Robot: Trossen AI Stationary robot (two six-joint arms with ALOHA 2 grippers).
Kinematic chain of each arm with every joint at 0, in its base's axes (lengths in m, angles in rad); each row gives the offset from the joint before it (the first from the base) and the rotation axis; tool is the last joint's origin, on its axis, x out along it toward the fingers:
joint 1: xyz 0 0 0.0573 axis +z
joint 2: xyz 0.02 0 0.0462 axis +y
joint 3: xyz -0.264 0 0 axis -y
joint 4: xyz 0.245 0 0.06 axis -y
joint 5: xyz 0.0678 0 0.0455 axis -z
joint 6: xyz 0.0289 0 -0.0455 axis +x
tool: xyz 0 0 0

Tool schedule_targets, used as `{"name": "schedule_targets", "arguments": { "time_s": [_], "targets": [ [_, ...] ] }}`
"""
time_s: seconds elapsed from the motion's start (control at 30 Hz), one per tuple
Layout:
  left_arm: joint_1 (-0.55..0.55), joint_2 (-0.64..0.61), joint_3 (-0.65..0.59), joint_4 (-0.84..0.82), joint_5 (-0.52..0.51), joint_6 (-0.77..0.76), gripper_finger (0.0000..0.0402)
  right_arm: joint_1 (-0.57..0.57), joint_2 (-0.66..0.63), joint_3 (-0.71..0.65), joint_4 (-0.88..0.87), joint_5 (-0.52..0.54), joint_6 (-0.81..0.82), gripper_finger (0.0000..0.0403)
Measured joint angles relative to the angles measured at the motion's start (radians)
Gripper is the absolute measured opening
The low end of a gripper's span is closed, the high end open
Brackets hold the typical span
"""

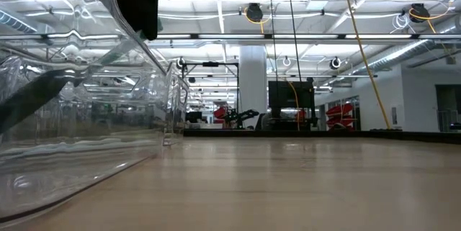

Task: Sort silverware by color (type)
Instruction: Put the blue table knife into the bottom right transparent bin, then return to Home Position

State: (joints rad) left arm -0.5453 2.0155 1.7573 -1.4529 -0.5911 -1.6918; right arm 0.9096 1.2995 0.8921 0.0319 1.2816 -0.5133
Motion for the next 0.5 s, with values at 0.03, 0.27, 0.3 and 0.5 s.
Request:
{"name": "schedule_targets", "arguments": {
  "time_s": [0.03, 0.27, 0.3, 0.5],
  "targets": [
    [0.000, 0.000, 0.000, 0.000, 0.004, 0.000, 0.0069, 0.000, 0.000, 0.000, 0.000, 0.000, 0.000, 0.0150],
    [-0.017, 0.000, 0.000, -0.002, 0.015, 0.016, 0.0070, 0.000, 0.000, 0.000, -0.001, 0.000, -0.003, 0.0150],
    [-0.021, 0.000, 0.000, -0.008, 0.015, 0.022, 0.0072, 0.000, 0.000, 0.000, -0.001, 0.000, -0.003, 0.0150],
    [-0.034, 0.000, 0.000, -0.021, 0.016, 0.060, 0.0108, 0.000, 0.000, 0.000, -0.001, 0.000, 0.001, 0.0150]
  ]
}}
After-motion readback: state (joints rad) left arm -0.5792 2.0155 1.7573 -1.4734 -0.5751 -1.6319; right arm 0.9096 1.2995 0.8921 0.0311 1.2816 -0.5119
